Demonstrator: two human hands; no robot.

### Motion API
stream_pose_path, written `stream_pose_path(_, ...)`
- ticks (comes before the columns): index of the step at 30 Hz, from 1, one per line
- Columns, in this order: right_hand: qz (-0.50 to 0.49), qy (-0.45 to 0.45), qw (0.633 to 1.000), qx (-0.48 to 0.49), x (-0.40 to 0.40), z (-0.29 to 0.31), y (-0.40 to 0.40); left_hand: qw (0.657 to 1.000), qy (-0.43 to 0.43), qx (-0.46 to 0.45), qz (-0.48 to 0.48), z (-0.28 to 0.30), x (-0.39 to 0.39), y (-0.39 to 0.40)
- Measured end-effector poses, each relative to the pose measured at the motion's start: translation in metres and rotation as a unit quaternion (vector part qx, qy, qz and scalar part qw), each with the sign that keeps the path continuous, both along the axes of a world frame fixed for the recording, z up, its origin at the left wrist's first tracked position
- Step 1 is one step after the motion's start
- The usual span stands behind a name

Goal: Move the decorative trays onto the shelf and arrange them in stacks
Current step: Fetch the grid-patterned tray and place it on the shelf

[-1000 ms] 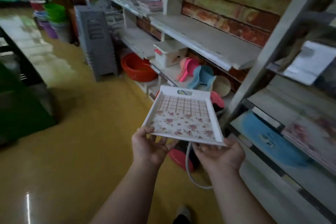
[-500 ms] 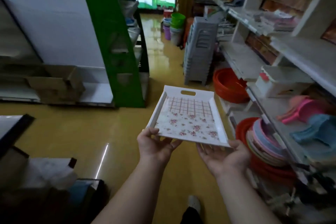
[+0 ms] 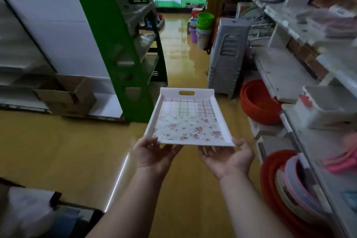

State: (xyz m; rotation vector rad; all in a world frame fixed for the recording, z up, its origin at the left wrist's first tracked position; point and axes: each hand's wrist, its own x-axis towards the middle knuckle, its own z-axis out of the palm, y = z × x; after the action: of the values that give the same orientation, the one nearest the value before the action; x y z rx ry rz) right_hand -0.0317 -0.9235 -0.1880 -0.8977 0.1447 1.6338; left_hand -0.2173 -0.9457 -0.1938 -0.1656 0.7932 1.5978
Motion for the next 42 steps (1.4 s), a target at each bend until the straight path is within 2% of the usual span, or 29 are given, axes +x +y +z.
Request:
stream_pose_path(8, 0.01, 0.007, 0.998, -0.059, 0.019, -0.028, 0.064, 0.998, 0.007, -0.067, -0.016, -0.019, 0.018, 0.065)
stream_pose_path(13, -0.014, -0.019, 0.996, -0.083, 0.018, -0.027, 0.124, 0.997, -0.024, -0.061, -0.03, -0.027, 0.018, 0.133)
stream_pose_path(28, -0.108, -0.09, 0.99, -0.008, -0.016, 0.026, 0.43, 0.984, -0.119, 0.017, -0.128, -0.004, -0.012, 0.479)
stream_pose_path(35, -0.161, -0.084, 0.983, 0.027, -0.014, 0.043, 0.524, 0.97, -0.153, 0.047, -0.181, 0.01, -0.01, 0.598)
stream_pose_path(38, -0.172, -0.089, 0.981, 0.027, -0.003, 0.036, 0.553, 0.969, -0.146, 0.024, -0.198, 0.006, 0.0, 0.634)
stream_pose_path(42, -0.182, -0.101, 0.978, 0.007, 0.007, 0.023, 0.601, 0.974, -0.092, -0.011, -0.208, 0.004, 0.016, 0.686)
